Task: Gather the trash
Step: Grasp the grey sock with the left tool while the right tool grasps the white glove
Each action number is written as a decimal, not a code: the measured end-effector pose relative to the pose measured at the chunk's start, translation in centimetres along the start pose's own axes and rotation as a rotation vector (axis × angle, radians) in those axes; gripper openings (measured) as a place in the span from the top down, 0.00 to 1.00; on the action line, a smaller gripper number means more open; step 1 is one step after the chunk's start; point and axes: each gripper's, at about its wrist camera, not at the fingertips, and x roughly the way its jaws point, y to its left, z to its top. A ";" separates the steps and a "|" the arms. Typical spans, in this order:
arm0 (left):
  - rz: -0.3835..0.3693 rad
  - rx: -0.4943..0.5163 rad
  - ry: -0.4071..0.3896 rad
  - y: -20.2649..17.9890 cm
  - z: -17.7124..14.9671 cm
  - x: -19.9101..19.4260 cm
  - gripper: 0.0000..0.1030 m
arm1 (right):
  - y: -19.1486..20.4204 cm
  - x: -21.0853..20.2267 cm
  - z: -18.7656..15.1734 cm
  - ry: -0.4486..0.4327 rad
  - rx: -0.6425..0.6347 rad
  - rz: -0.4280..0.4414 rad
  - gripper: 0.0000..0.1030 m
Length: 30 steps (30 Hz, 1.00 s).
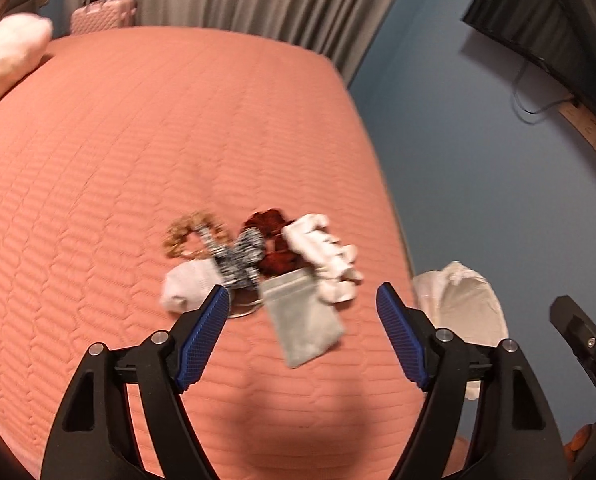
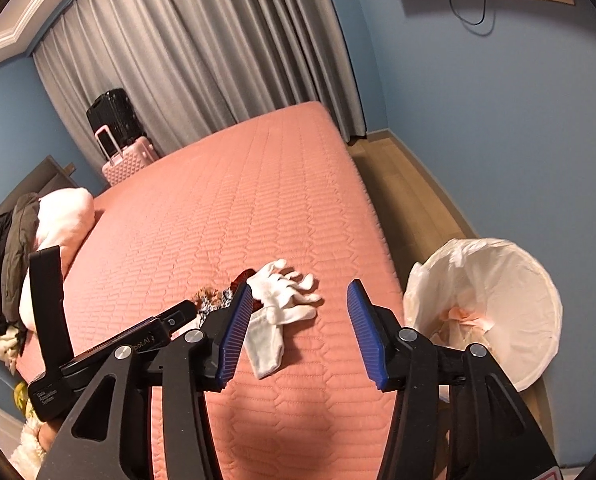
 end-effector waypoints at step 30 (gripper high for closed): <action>0.036 -0.109 0.182 9.5 -0.4 9.2 0.44 | 4.4 19.2 -2.5 0.285 -0.035 -0.013 0.52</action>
